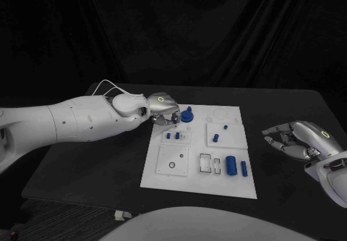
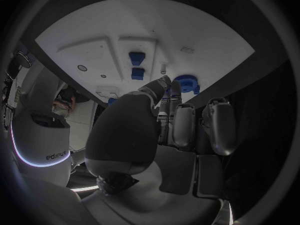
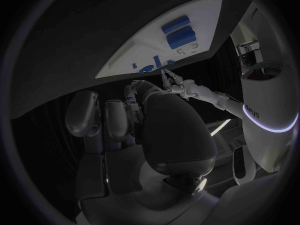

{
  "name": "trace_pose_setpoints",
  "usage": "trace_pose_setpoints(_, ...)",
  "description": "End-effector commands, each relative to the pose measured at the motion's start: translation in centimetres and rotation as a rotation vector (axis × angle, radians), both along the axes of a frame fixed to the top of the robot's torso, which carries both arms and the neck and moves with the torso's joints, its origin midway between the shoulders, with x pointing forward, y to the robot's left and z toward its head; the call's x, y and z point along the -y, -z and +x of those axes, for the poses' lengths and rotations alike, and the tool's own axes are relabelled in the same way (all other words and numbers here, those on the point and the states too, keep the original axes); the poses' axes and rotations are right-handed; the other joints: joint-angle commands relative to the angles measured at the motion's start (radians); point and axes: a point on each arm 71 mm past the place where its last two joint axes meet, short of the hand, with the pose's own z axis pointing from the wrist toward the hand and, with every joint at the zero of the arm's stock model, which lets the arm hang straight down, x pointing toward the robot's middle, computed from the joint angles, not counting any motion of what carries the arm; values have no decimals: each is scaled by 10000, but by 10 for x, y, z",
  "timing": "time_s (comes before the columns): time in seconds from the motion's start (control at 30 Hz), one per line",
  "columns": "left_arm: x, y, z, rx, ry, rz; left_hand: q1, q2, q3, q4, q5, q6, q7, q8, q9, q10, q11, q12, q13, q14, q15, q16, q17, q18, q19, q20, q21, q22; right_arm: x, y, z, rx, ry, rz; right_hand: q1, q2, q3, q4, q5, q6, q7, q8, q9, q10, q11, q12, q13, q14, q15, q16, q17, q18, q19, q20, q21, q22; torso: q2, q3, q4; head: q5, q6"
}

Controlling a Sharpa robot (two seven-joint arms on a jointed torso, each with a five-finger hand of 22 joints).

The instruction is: Assemble the parts on the task board

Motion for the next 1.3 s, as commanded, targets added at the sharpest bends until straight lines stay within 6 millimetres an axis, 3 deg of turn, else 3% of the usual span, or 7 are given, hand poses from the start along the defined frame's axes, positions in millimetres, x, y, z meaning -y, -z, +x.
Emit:
trace_pose_setpoints(0.03,3,3,-1,-118,35,47,-99,-31,30,23,-66,369,317,-39,40,105,5,-55,-23,56,-5,-30,1,-90,31,-15,-23,1840,1,2,0,-111,125,-45,-61,-59,80,-4,33,31,-7,26,-1,-37,-54,-34,-2222,309,-63,-61,-9,40,-59,-15,-28,1434,3,-1,-13,8,-2)
trace_pose_setpoints(1.3,6,14,1,-458,-212,310,13,-54,100,-88,-14,331,339,-135,-5,171,14,-180,-124,11,-16,-112,-119,-85,20,-30,-55,1836,1,2,-1,-181,118,-59,-68,-55,97,-12,22,46,-5,32,2,-45,-49,-45,-2225,304,-61,-74,-27,41,-63,-17,-38,1431,7,15,-13,19,-2)
